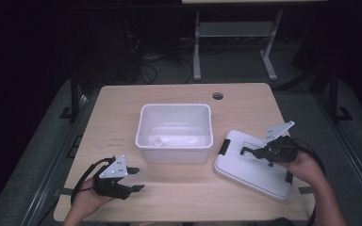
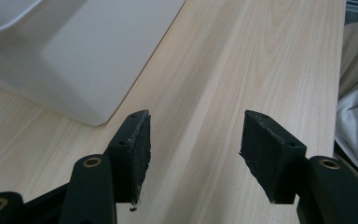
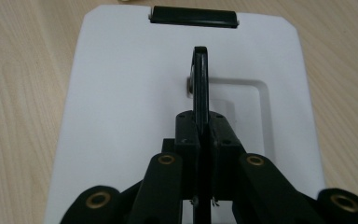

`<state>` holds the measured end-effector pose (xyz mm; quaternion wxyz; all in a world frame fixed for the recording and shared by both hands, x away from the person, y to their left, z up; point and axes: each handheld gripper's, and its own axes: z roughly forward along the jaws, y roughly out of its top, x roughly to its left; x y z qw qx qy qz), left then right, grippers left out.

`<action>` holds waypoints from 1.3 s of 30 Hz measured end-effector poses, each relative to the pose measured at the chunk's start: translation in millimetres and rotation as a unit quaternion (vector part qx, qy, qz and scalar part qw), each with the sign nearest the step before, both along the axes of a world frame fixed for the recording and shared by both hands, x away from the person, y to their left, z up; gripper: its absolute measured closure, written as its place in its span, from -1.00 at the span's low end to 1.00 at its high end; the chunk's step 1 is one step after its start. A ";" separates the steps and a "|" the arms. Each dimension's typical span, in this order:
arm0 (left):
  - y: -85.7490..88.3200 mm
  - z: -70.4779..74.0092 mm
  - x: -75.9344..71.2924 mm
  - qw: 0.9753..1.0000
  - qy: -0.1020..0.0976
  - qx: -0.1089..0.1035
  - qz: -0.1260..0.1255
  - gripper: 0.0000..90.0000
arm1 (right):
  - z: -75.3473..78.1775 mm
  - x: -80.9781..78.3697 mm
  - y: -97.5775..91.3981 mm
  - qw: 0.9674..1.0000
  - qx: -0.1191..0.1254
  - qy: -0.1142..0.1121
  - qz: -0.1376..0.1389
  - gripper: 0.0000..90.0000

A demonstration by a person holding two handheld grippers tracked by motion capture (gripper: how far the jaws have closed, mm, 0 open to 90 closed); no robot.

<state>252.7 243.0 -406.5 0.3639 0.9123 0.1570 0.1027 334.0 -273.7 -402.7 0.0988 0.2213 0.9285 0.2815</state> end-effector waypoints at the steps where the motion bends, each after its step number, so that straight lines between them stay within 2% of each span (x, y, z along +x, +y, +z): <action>1: 0.2 0.1 -0.2 1.000 0.000 -0.001 0.000 -0.07 | 1.3 -0.8 -1.0 1.000 0.001 -0.003 0.001 0.86; 14: 1.4 -0.3 0.4 1.000 0.001 -0.006 0.001 -0.08 | 30.7 -11.0 -12.4 0.999 0.025 -0.030 0.003 0.86; 22: 1.3 -0.9 1.0 1.000 0.002 -0.004 0.000 -0.11 | 51.7 -13.5 -11.5 0.999 0.020 -0.046 0.007 0.86; 33: 1.0 -2.5 1.2 1.000 0.007 -0.014 0.002 -0.19 | 79.0 -17.3 -14.6 0.998 0.029 -0.062 0.012 0.86; 39: 4.1 -2.3 0.6 1.000 0.006 -0.016 0.008 -0.25 | 86.6 -16.6 -9.5 0.997 0.014 -0.067 0.022 0.86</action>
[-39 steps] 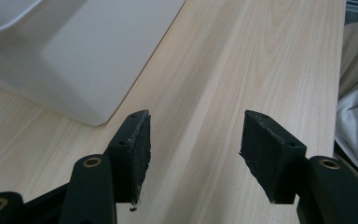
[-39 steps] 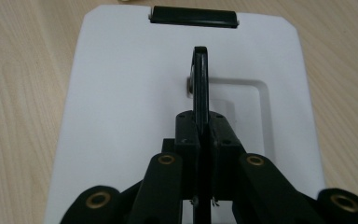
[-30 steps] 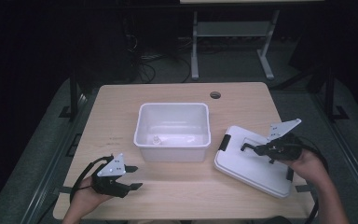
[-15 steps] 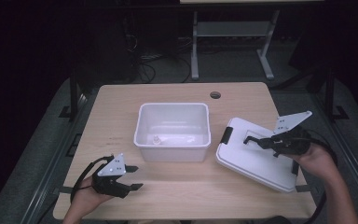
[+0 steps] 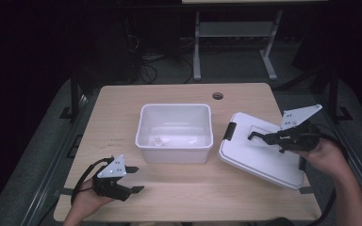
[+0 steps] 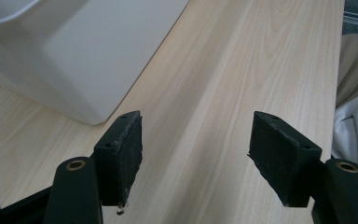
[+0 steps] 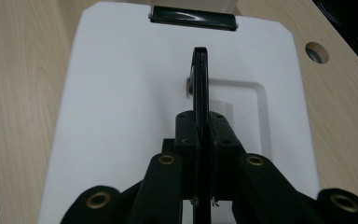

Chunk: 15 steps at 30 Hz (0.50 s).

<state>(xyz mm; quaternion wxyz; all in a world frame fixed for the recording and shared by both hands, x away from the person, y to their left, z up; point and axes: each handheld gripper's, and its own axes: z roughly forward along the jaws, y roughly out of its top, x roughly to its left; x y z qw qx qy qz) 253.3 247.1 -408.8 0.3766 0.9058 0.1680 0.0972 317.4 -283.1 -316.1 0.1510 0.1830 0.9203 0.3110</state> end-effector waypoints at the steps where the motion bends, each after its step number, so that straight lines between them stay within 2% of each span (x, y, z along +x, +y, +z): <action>1: 0.1 0.0 0.1 1.000 0.000 -0.001 0.001 -0.26 | 1.4 -0.1 0.9 1.000 -0.001 0.000 0.001 0.86; 10: 1.7 0.3 1.9 1.000 0.003 -0.006 0.007 -0.32 | 17.6 -0.5 1.4 1.000 -0.001 -0.009 0.005 0.86; 12: 2.2 0.3 2.2 1.000 0.003 -0.005 0.008 -0.33 | 21.7 -0.7 2.0 1.000 0.000 -0.005 0.009 0.86; 15: 2.6 0.4 2.1 1.000 0.002 -0.006 0.010 -0.33 | 31.2 -1.4 4.7 1.000 -0.004 -0.014 0.013 0.86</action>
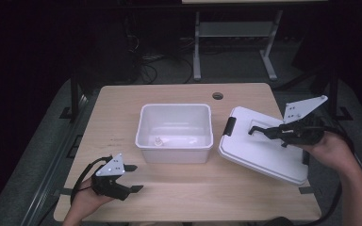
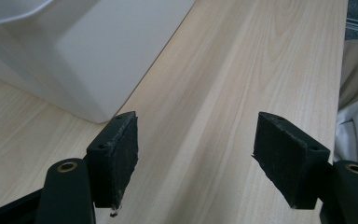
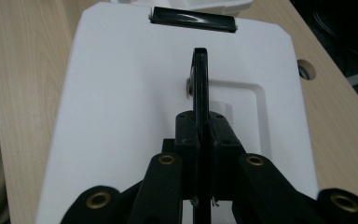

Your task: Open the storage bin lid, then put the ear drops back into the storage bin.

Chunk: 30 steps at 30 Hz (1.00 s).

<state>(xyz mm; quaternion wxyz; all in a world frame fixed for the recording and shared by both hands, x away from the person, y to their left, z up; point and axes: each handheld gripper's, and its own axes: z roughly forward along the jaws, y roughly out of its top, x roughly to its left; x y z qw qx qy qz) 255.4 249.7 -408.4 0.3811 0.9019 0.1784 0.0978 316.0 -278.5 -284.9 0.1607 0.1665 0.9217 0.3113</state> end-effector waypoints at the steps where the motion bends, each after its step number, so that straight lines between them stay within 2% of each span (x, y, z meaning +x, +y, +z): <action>1: 0.1 0.2 0.1 1.000 0.000 0.000 0.000 -0.34 | 3.0 -0.4 1.1 1.000 0.002 0.000 0.001 0.86; 8: 0.1 0.4 -0.2 1.000 0.000 0.001 0.001 -0.35 | 20.1 -0.1 11.2 1.000 -0.005 -0.012 0.013 0.86; 16: 1.2 1.1 2.7 1.000 0.001 -0.001 0.000 -0.37 | 37.2 4.1 25.5 0.999 0.002 -0.026 0.026 0.86; 30: 5.0 2.2 3.3 1.000 -0.001 -0.008 0.005 -0.38 | 47.8 14.2 54.2 0.998 0.009 -0.023 0.053 0.86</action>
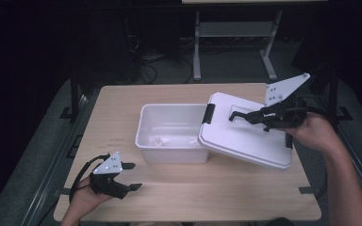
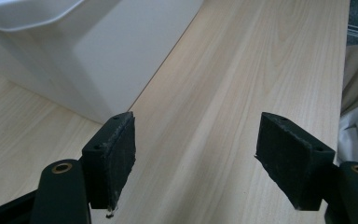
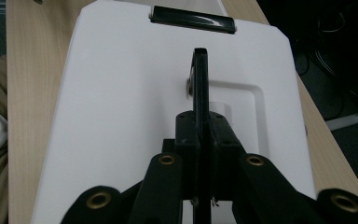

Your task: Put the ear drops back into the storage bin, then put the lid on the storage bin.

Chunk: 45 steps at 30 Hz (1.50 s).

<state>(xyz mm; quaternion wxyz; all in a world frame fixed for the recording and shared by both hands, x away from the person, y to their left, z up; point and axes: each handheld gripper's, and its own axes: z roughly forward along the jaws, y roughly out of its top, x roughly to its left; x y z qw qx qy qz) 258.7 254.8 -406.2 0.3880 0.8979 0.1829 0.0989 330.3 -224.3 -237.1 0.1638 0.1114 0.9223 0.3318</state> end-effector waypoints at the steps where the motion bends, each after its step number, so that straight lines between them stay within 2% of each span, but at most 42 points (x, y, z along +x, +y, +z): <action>1: 0.0 -0.2 0.2 1.000 0.001 0.000 0.000 -0.38 | 0.4 0.5 2.0 1.000 0.000 0.001 -0.001 0.86; 13: -0.5 -0.7 1.4 1.000 0.001 -0.001 0.000 -0.39 | -0.5 13.0 25.4 1.000 0.001 0.004 0.024 0.86; 18: -2.1 -0.3 2.6 1.000 0.002 -0.001 -0.004 -0.39 | -1.2 17.5 36.1 0.999 0.010 0.007 0.031 0.86; 34: -0.2 -2.3 4.1 1.000 0.006 -0.003 -0.002 -0.39 | -14.6 40.2 84.2 0.997 0.016 0.017 0.070 0.86; 40: -3.2 -3.6 3.5 1.000 0.008 0.000 -0.007 -0.39 | -16.7 47.6 102.4 0.996 0.008 0.017 0.085 0.86; 45: -2.4 -4.2 4.0 1.000 0.010 -0.002 -0.007 -0.39 | -16.7 53.3 114.7 0.995 0.011 0.017 0.094 0.86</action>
